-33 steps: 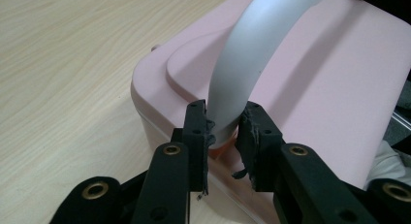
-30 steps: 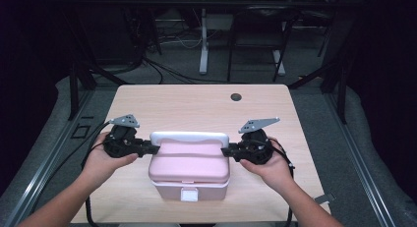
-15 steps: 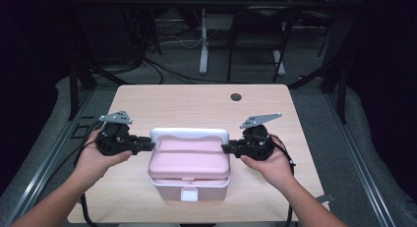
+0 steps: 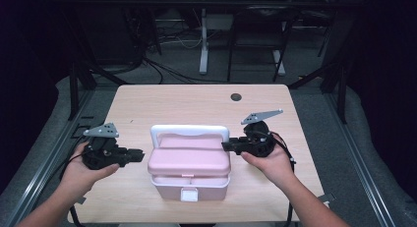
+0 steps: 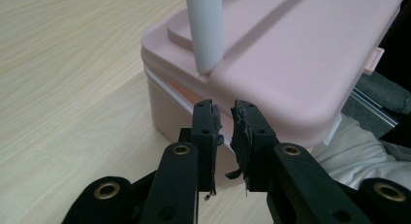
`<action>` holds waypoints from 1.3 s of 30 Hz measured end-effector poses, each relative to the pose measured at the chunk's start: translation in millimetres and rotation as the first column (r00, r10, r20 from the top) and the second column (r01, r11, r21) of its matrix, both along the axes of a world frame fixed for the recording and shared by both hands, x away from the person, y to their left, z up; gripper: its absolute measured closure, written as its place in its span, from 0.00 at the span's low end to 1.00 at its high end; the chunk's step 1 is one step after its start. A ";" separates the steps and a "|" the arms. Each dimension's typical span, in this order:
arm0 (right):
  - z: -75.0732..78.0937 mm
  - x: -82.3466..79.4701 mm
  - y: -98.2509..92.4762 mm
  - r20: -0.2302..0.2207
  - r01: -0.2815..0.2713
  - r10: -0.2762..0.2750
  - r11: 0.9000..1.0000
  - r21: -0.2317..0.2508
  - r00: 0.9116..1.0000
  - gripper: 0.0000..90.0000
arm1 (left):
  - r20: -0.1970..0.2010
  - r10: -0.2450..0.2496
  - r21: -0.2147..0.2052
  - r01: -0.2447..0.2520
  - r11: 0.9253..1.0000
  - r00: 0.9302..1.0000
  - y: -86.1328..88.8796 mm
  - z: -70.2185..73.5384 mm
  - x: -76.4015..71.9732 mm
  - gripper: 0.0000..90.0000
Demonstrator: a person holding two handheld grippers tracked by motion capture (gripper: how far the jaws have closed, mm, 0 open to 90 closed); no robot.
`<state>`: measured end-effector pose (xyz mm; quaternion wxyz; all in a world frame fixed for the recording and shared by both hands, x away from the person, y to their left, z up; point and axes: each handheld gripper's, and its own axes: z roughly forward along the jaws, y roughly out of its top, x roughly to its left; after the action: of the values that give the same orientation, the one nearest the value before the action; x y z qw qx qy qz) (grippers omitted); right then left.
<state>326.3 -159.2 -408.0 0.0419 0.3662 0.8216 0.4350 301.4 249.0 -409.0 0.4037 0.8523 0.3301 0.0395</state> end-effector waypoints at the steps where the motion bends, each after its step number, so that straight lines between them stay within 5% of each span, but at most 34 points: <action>1: 0.3 0.3 -0.1 -0.001 0.002 -0.002 1.000 0.001 1.000 0.84 | 0.000 -0.002 -0.001 0.002 1.000 1.000 -0.2 -1.0 -1.2 0.89; 15: 2.7 2.2 -0.6 -0.011 0.001 -0.001 1.000 0.004 1.000 0.84 | -0.016 -0.051 0.022 0.051 0.998 0.999 -9.8 -16.9 -13.0 0.99; 23: 3.0 3.1 -1.1 -0.013 0.004 -0.004 1.000 0.009 1.000 0.84 | -0.057 -0.068 0.010 0.069 0.998 0.996 -14.8 -29.1 -11.1 0.99; 39: 2.7 4.3 -2.9 -0.012 0.012 -0.012 1.000 0.023 1.000 0.84 | -0.048 -0.115 0.008 0.115 0.993 0.992 -40.6 -32.4 -9.1 0.99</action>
<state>330.7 -162.1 -405.3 0.0352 0.3741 0.8145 0.4421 292.3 208.4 -441.4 0.3928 0.8727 0.2898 -0.0024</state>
